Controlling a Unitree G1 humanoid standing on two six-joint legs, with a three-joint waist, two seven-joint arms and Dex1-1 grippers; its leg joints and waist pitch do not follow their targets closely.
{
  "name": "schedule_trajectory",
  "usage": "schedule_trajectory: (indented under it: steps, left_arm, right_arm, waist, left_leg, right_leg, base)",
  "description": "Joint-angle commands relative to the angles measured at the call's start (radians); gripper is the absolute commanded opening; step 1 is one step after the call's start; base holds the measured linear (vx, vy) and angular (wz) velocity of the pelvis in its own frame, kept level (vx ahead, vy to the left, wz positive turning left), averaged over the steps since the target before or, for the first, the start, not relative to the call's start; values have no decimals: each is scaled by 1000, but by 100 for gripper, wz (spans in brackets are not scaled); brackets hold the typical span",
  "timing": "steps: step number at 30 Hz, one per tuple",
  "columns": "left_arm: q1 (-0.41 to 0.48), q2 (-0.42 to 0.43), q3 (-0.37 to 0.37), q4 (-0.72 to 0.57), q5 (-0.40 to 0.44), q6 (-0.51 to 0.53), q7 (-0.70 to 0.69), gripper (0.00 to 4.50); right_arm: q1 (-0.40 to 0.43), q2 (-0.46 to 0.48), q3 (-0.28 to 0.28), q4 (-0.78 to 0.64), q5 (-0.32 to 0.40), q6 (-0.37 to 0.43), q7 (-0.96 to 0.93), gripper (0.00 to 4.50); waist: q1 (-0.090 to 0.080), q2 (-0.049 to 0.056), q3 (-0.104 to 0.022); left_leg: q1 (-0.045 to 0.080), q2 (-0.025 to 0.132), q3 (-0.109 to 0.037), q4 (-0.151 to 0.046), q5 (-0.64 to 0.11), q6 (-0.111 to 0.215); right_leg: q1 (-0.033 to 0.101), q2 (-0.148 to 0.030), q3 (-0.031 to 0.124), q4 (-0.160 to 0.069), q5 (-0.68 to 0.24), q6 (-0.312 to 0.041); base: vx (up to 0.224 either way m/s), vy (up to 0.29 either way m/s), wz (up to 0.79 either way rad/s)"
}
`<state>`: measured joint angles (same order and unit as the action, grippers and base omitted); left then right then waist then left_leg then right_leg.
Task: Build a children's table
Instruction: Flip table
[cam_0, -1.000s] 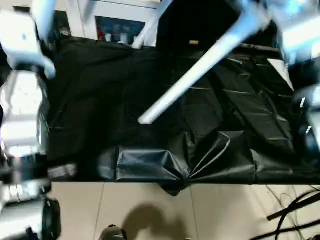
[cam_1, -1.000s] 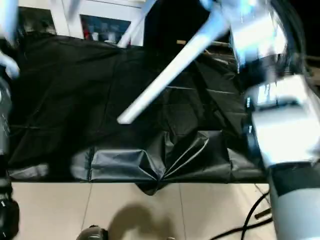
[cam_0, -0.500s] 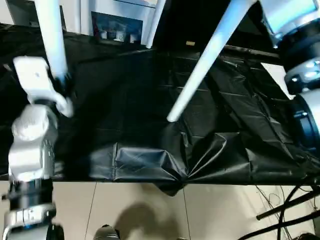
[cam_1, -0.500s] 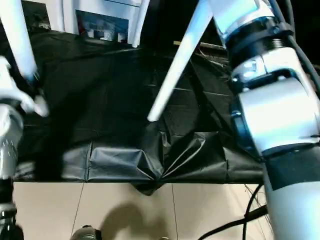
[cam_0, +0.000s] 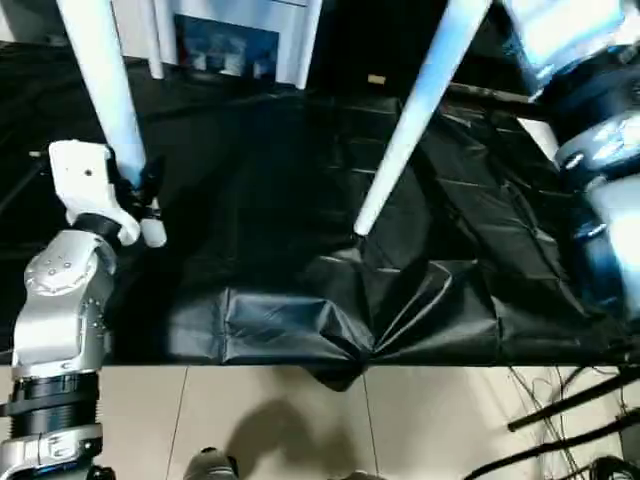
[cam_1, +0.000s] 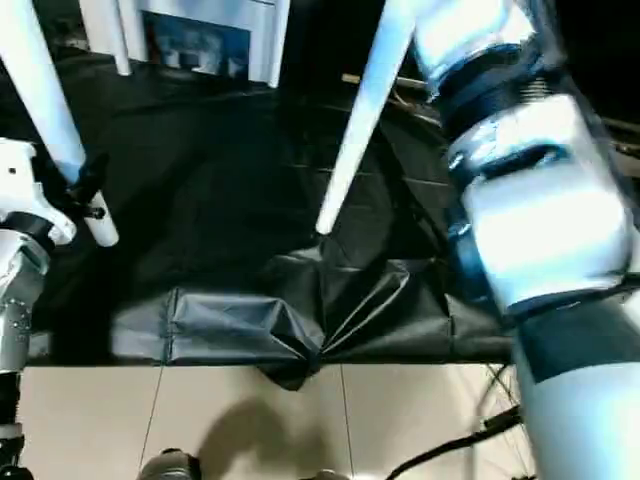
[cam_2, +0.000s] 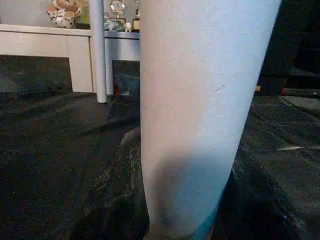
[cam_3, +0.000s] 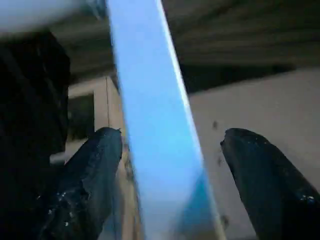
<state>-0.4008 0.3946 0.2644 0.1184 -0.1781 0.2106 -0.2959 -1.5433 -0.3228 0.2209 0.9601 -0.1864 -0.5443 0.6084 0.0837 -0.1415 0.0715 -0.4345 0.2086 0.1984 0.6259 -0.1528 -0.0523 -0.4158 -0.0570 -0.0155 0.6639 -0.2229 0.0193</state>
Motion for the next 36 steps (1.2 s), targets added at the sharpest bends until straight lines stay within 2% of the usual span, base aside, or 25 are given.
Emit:
schedule_trajectory:
  steps: [1,2,5,7,9,10,11,12,14,15,16,17,18,20,21,22,23,24,25,27,29,30,32,33,36]
  left_arm:
    - [9,0,-35,38,16,11,-29,163]
    - [5,7,-42,43,24,9,-33,163]
    - [0,14,-53,46,32,3,-38,162]
    - [-2,15,-54,56,37,-4,-34,161]
    - [1,25,-60,75,49,-16,-39,161]
    - [4,28,-63,77,52,-17,-44,161]
    - [9,34,-66,75,56,-17,-49,161]
    - [16,48,-71,77,63,-20,-55,161]
    - [25,69,-79,81,70,-19,-72,161]
    - [34,88,-87,82,75,-16,-94,161]
    - [36,91,-89,83,74,-16,-100,161]
    - [47,107,-91,87,64,-17,-133,161]
    - [54,117,-95,90,59,-24,-158,161]
    - [68,135,-101,96,40,-34,-218,161]
    - [75,150,-101,106,35,-38,-244,161]
    - [82,163,-99,118,28,-48,-268,161]
    - [82,163,-99,118,28,-48,-268,161]
    - [86,172,-96,126,24,-56,-276,161]
    - [87,175,-95,129,24,-58,-276,161]
    - [87,195,-84,145,19,-66,-282,161]
    - [89,215,-81,153,18,-69,-300,161]
    - [90,221,-82,154,20,-72,-305,161]
    - [89,224,-81,157,20,-73,-308,161]
    - [89,230,-81,158,19,-74,-313,161]
    - [90,227,-81,154,21,-66,-298,161]
  right_arm:
    - [29,-12,-12,-41,25,-40,15,349]
    - [48,-11,-9,-62,28,-61,4,349]
    - [87,-8,-23,-103,42,-110,-37,349]
    - [133,4,-50,-144,77,-139,-27,349]
    - [245,24,-78,-266,149,-148,-29,349]
    - [283,30,-88,-310,171,-148,-29,349]
    - [335,41,-94,-366,207,-131,-19,349]
    - [458,61,-97,-469,258,-86,-20,349]
    - [584,72,-92,-542,274,-41,-41,349]
    - [679,81,-90,-581,276,-10,-64,349]
    - [697,83,-91,-586,276,-5,-71,349]
    - [800,100,-102,-607,289,21,-113,349]
    - [845,106,-114,-607,277,17,-145,349]
    - [917,114,-140,-613,264,12,-197,349]
    - [957,126,-176,-625,263,8,-240,349]
    - [1000,138,-210,-661,280,29,-265,349]
    - [1000,138,-210,-661,280,29,-265,349]
    - [1032,140,-224,-701,296,56,-270,349]
    - [1041,139,-226,-713,298,63,-270,349]
    - [1087,133,-249,-765,321,98,-277,349]
    - [1119,128,-271,-797,349,132,-289,349]
    - [1127,123,-274,-804,354,141,-301,366]
    - [1131,120,-279,-802,372,161,-307,377]
    - [1121,115,-291,-772,390,225,-320,377]
    - [1080,117,-302,-706,407,305,-308,402]
  waist:
    - [-12,44,-77]
    - [-10,48,-77]
    - [-12,45,-75]
    - [-13,43,-78]
    - [-8,36,-73]
    - [-6,41,-74]
    - [-10,33,-75]
    - [-7,33,-79]
    - [-3,37,-79]
    - [-5,38,-79]
    - [-4,37,-81]
    - [-6,44,-79]
    - [-7,39,-77]
    - [-10,39,-77]
    - [-13,45,-76]
    - [-13,42,-75]
    - [-12,39,-75]
    - [-17,39,-68]
    - [-17,39,-70]
    - [-19,44,-70]
    - [-21,43,-71]
    - [-25,44,-71]
    - [-32,40,-71]
    - [-33,43,-71]
    - [-36,45,-68]
  left_leg:
    - [58,25,-12,-66,-216,-55]
    - [59,25,-13,-67,-227,-61]
    - [63,25,-14,-70,-285,-83]
    - [63,25,-14,-68,-287,-84]
    - [60,24,-14,-72,-261,-67]
    - [62,25,-16,-74,-267,-71]
    - [67,25,-17,-77,-290,-78]
    - [70,24,-17,-76,-286,-77]
    - [72,24,-19,-79,-260,-77]
    - [71,23,-19,-82,-266,-83]
    - [74,23,-20,-84,-280,-93]
    - [73,21,-21,-85,-300,-100]
    - [73,21,-21,-89,-328,-109]
    - [74,20,-25,-92,-396,-123]
    - [74,21,-29,-95,-439,-133]
    - [76,19,-28,-94,-459,-131]
    - [78,19,-27,-93,-465,-127]
    - [81,18,-31,-95,-518,-129]
    - [85,19,-32,-94,-535,-127]
    - [84,21,-36,-98,-539,-125]
    - [86,21,-36,-99,-544,-123]
    - [86,20,-37,-100,-556,-124]
    - [83,20,-38,-100,-564,-126]
    - [82,19,-39,-100,-563,-126]
    - [90,18,-42,-98,-608,-133]
  right_leg:
    - [29,-45,24,-54,44,-167]
    - [29,-46,24,-56,28,-164]
    - [25,-48,25,-64,-52,-152]
    - [25,-49,26,-64,-53,-149]
    - [29,-50,29,-68,-26,-133]
    - [29,-52,28,-66,-32,-128]
    - [28,-50,25,-70,-68,-125]
    - [32,-51,27,-71,-64,-122]
    - [32,-49,27,-71,-34,-117]
    - [31,-48,25,-71,-35,-118]
    - [31,-48,24,-75,-56,-118]
    - [29,-47,25,-75,-77,-119]
    - [27,-50,26,-81,-120,-113]
    - [25,-51,25,-88,-205,-109]
    - [23,-53,25,-91,-256,-105]
    - [16,-54,28,-96,-283,-99]
    - [15,-55,30,-99,-293,-96]
    - [10,-54,28,-106,-360,-92]
    - [10,-56,29,-109,-387,-84]
    - [8,-56,29,-108,-377,-85]
    - [6,-54,29,-109,-371,-87]
    - [5,-53,27,-108,-373,-91]
    - [7,-54,25,-109,-383,-94]
    - [7,-56,26,-110,-394,-94]
    - [-1,-57,24,-119,-458,-88]
  base:
    - [0,0,0]
    - [0,0,0]
    - [0,0,0]
    - [0,0,0]
    - [0,0,0]
    - [0,0,0]
    - [0,0,0]
    - [0,0,0]
    - [0,0,0]
    - [0,0,0]
    - [0,0,0]
    - [0,0,0]
    - [0,0,0]
    - [0,0,0]
    - [0,0,0]
    - [0,0,0]
    - [0,0,0]
    - [0,0,0]
    - [0,0,0]
    - [0,0,0]
    - [0,0,0]
    - [0,0,0]
    - [0,0,0]
    - [0,0,0]
    - [0,0,0]
